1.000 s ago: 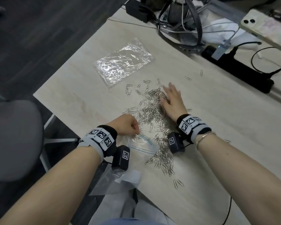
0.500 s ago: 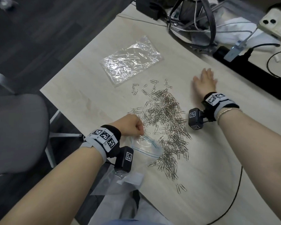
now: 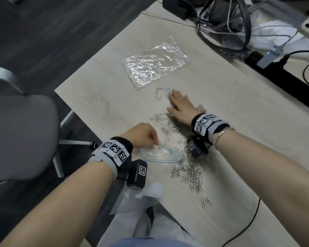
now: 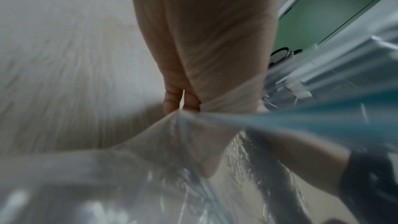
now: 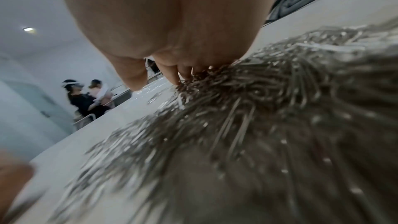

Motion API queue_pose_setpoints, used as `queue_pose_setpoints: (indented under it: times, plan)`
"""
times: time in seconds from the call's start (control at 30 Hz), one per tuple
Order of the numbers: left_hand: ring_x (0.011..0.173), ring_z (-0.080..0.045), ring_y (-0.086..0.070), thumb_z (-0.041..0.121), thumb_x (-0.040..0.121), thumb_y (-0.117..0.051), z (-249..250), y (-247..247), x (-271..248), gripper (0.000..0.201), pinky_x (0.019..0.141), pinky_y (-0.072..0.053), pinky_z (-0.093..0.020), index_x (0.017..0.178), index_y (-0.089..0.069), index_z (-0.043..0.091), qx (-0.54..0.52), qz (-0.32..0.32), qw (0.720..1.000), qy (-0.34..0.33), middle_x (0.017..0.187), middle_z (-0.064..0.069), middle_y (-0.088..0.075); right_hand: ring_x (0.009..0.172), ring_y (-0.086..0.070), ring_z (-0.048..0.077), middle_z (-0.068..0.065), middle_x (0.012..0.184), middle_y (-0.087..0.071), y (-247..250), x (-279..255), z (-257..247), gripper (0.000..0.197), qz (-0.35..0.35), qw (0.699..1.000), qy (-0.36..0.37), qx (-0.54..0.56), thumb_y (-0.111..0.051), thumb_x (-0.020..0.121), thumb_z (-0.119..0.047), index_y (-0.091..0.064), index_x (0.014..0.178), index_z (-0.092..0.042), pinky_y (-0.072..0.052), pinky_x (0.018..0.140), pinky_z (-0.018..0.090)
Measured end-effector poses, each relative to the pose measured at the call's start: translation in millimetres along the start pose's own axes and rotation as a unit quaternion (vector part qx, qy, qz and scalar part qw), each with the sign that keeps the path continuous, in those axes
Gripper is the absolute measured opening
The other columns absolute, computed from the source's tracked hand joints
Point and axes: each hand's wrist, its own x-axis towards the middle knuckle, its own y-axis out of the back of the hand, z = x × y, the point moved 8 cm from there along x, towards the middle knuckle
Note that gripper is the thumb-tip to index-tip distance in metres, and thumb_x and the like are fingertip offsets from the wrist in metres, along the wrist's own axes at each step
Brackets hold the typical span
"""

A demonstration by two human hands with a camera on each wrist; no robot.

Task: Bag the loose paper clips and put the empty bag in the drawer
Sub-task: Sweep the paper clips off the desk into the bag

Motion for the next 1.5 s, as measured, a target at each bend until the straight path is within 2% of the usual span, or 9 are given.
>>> queue_pose_setpoints:
  times: [0.17,0.33,0.43,0.57,0.83,1.17,1.27,1.37,1.5]
  plan:
    - [0.078,-0.008,-0.060,0.006,0.077,-0.058,-10,3,-4,0.023,0.074,-0.045,-0.018,0.079,-0.076,0.020,0.014,0.015,1.000,-0.002,0.077,0.008,-0.065,0.146,-0.001,0.017,0.007,0.158,-0.005,-25,-24,-28,0.055,-0.046,0.997,0.054,0.023,-0.036,0.099,-0.030,-0.016,0.148,-0.012,0.005,0.115,0.029]
    - [0.080,-0.014,-0.064,0.002,0.073,-0.058,-12,11,-3,0.027,0.077,-0.051,-0.027,0.076,-0.078,0.020,0.017,0.042,0.998,-0.037,0.081,0.001,-0.074,0.136,-0.033,0.016,0.002,0.151,-0.031,7,-20,-27,0.052,0.083,0.990,0.022,0.112,-0.042,0.096,-0.037,-0.029,0.144,-0.020,-0.025,0.113,0.033]
    - [0.086,-0.013,-0.062,0.001,0.074,-0.057,-22,15,-3,0.030,0.076,-0.045,-0.023,0.077,-0.078,0.022,0.037,0.048,0.998,-0.028,0.082,0.007,-0.071,0.144,-0.015,0.019,0.006,0.156,-0.018,20,9,-25,0.053,0.110,0.989,0.000,0.097,-0.038,0.099,-0.033,-0.022,0.147,-0.015,-0.009,0.115,0.033]
    - [0.082,-0.007,-0.054,0.003,0.079,-0.060,-34,13,-9,0.024,0.081,-0.044,-0.022,0.080,-0.078,0.020,0.017,0.032,0.999,-0.019,0.073,0.017,-0.053,0.146,0.000,0.024,0.012,0.158,-0.006,7,40,-34,0.056,0.056,0.997,-0.023,0.053,-0.035,0.100,-0.029,-0.015,0.148,-0.010,0.004,0.116,0.038]
    - [0.078,-0.005,-0.050,0.003,0.080,-0.057,-38,12,-12,0.025,0.071,-0.033,-0.013,0.082,-0.077,0.018,0.012,0.033,0.999,-0.028,0.073,0.015,-0.051,0.146,-0.004,0.025,0.011,0.157,-0.009,-45,0,-74,0.050,-0.039,0.993,0.104,-0.035,-0.034,0.099,-0.019,-0.021,0.146,-0.008,0.000,0.116,0.040]
    - [0.080,-0.008,-0.058,0.007,0.077,-0.058,-27,-13,-18,0.025,0.081,-0.047,-0.024,0.078,-0.076,0.024,0.060,-0.018,0.997,-0.040,0.077,0.010,-0.065,0.144,-0.018,0.020,0.008,0.152,-0.028,-67,-75,-67,0.045,-0.029,0.994,0.102,0.038,-0.041,0.094,-0.010,-0.040,0.139,-0.009,-0.006,0.116,0.028]
    - [0.073,-0.006,-0.058,0.005,0.076,-0.059,-19,-21,-16,0.025,0.076,-0.048,-0.024,0.076,-0.076,0.024,0.063,-0.029,0.996,-0.059,0.072,0.013,-0.066,0.143,-0.017,0.016,0.002,0.152,-0.029,-31,-87,-38,0.047,0.112,0.986,0.027,0.118,-0.040,0.093,-0.031,-0.042,0.138,-0.018,-0.008,0.118,0.033]
    - [0.073,-0.009,-0.062,0.005,0.075,-0.059,-18,-22,-16,0.025,0.073,-0.048,-0.024,0.074,-0.076,0.023,0.058,-0.033,0.995,-0.070,0.066,0.017,-0.062,0.145,-0.006,0.017,0.003,0.156,-0.016,2,-101,11,0.048,0.230,0.957,-0.108,0.141,-0.042,0.097,-0.027,-0.032,0.143,-0.021,0.004,0.117,0.039]
    - [0.068,-0.005,-0.057,-0.001,0.075,-0.055,-25,-13,-17,0.027,0.069,-0.044,-0.017,0.075,-0.076,0.016,0.031,-0.015,0.997,-0.074,0.066,0.013,-0.060,0.146,0.004,0.022,0.004,0.158,0.000,12,-107,69,0.055,0.227,0.923,-0.308,0.050,-0.024,0.099,-0.042,-0.011,0.149,-0.022,0.008,0.114,0.045]
